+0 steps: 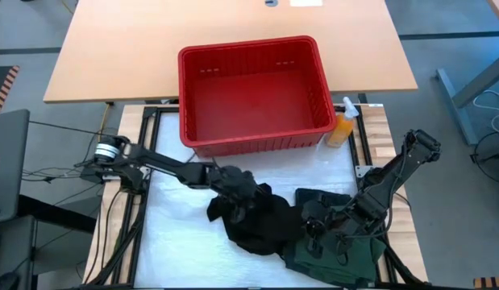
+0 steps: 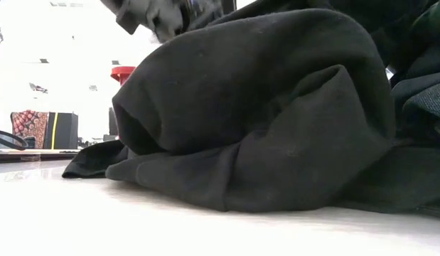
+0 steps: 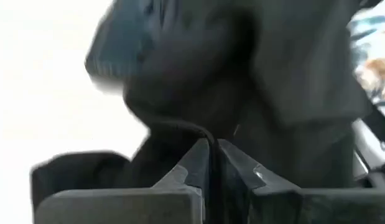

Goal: Fold laundry
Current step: Fold the black shirt

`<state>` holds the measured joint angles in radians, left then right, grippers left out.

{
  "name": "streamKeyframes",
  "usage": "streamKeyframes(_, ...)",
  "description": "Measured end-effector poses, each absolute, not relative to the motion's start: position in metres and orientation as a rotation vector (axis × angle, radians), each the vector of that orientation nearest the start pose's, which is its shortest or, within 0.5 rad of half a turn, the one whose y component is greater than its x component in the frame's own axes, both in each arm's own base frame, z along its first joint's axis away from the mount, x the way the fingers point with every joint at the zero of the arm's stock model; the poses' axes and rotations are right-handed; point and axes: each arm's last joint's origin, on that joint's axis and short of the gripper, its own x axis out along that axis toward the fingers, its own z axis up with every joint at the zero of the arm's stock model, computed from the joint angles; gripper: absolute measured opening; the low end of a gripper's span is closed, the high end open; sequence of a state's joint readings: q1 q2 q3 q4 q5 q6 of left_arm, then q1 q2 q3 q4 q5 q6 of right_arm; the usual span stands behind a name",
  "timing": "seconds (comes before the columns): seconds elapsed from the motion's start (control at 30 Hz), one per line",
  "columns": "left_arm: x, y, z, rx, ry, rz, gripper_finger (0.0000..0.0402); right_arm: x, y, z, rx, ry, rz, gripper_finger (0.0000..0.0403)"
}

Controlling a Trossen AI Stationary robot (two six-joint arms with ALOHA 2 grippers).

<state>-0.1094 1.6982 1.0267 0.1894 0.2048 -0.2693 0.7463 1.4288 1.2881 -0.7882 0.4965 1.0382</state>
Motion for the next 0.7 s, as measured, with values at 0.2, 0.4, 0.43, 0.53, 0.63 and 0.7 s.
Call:
streamKeyframes(0.2,0.332,-0.039,0.285,-0.213,0.324,-0.263,0.0002,0.222,0.186,0.315,0.439,0.770,-0.177,0.0025)
streamKeyframes(0.4,0.271,-0.033,0.363,-0.187,0.058,-0.296,0.0001,0.231,0.182,0.320,0.422,0.653,-0.223,0.0025)
streamKeyframes(0.43,0.260,-0.032,0.373,-0.185,0.015,-0.301,0.0001,0.235,0.180,0.323,0.416,0.602,-0.237,0.0025)
streamKeyframes(0.53,0.227,-0.030,0.399,-0.175,-0.095,-0.360,0.0000,0.249,0.175,0.334,0.410,0.443,-0.257,0.0030)
streamKeyframes(0.63,0.202,-0.030,0.410,-0.184,-0.103,-0.479,0.0000,0.262,0.166,0.343,0.385,0.369,-0.244,0.0051)
streamKeyframes(0.7,0.188,-0.031,0.408,-0.247,-0.028,-0.509,0.0000,0.269,0.159,0.344,0.354,0.385,-0.202,0.0074)
